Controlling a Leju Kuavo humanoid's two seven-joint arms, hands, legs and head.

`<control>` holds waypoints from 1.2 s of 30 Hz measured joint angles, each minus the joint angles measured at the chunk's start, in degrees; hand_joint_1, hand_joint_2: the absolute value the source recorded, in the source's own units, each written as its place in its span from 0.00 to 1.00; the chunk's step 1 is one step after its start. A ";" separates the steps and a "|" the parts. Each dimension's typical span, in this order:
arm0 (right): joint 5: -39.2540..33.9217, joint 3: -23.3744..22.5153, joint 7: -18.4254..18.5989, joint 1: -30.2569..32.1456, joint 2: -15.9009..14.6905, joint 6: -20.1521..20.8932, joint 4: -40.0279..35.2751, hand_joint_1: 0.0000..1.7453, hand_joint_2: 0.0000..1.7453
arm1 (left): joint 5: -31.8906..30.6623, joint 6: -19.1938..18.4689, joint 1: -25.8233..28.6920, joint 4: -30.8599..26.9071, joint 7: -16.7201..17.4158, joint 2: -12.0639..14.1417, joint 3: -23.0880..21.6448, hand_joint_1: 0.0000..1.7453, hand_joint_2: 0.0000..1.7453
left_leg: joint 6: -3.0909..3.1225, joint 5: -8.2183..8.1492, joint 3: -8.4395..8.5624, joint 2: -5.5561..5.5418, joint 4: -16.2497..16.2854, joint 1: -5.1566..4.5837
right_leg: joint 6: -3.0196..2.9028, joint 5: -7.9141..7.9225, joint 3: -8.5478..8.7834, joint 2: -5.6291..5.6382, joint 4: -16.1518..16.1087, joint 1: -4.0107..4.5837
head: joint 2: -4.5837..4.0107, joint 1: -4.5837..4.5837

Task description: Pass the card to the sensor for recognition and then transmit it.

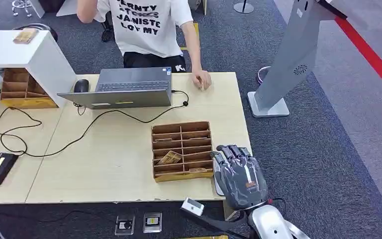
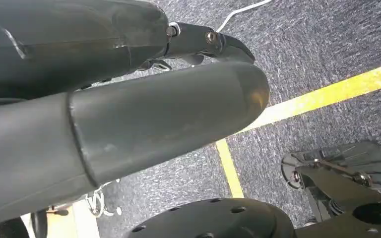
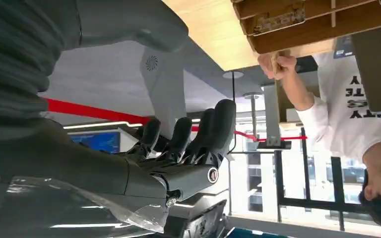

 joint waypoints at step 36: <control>-2.73 2.01 -6.01 0.76 5.26 1.09 2.55 0.50 1.00 | -0.94 -0.98 -0.28 0.00 1.40 0.00 -0.15 0.00 0.00 | 0.00 0.00 -0.04 -0.02 -0.01 0.00 | 0.00 0.00 0.02 -0.01 0.00 0.00 | 0.00 -0.02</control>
